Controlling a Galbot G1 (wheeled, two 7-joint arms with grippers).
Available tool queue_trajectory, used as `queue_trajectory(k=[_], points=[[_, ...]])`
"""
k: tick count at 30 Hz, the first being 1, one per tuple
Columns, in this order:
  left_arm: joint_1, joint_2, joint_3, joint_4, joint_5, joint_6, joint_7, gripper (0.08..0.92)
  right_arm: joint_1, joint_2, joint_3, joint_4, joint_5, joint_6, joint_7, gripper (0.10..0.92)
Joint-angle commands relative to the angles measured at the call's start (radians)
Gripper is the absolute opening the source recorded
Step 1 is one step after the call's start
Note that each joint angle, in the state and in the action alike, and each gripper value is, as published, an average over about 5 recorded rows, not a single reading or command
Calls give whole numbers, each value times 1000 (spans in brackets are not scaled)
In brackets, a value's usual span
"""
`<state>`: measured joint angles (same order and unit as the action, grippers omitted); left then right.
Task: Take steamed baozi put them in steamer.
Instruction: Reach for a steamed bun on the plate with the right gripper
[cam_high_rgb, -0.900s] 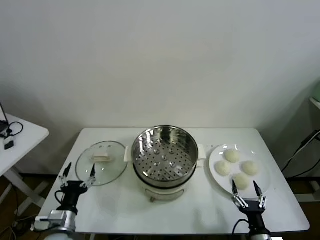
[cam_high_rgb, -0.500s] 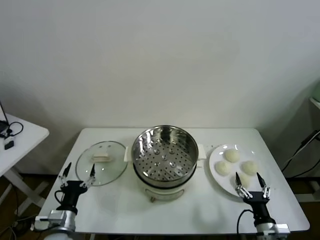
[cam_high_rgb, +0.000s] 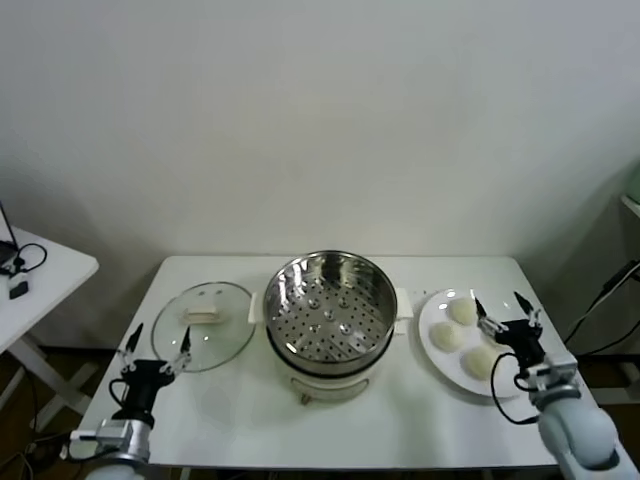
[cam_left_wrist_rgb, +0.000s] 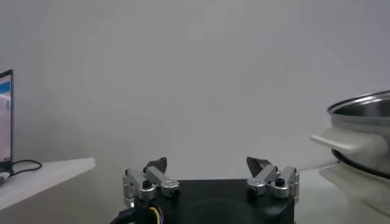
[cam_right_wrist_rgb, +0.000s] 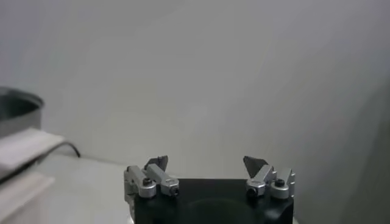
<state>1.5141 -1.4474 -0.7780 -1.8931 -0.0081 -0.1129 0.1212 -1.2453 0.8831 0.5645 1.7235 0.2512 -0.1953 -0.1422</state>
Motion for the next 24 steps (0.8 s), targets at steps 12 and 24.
queue_trajectory(k=[12,24], points=[[-4,3,1,8,8,-8,2,823,928,-512,-910,-358,-381,-20,-711,823],[-2,-4,11,20,25,-25,6,823,1561,-254,-1695,-687,-169,30,-870,823]])
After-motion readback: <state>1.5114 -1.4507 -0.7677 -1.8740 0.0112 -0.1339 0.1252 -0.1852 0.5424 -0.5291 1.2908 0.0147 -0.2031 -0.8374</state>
